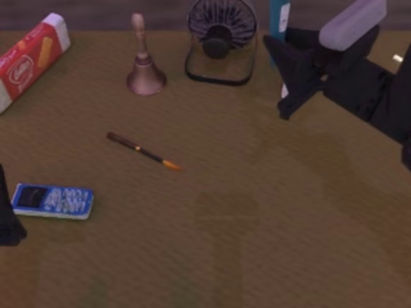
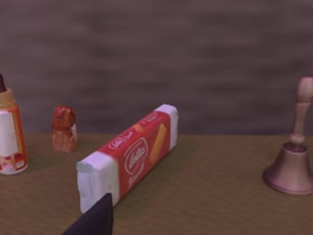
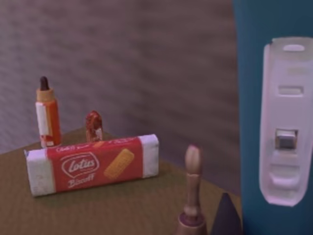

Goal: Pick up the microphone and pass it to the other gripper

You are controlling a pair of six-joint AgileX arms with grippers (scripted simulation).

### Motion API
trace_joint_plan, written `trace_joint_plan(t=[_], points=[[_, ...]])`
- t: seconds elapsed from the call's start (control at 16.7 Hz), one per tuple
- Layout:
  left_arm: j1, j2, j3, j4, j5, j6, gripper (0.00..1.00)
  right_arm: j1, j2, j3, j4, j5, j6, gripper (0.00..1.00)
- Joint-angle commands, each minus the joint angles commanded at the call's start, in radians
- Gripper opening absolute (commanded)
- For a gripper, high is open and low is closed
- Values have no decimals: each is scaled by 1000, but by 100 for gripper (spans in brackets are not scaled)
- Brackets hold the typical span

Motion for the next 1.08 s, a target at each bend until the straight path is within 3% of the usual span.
trace_joint_plan(t=[0.3, 0.42, 1.08], points=[[0, 0, 0, 0, 0, 0, 100, 159, -6, -21, 93, 158, 31, 0], [0, 0, 0, 0, 0, 0, 100, 207, -11, -27, 120, 206, 41, 0], [0, 0, 0, 0, 0, 0, 100, 217, -13, -28, 127, 216, 43, 0]])
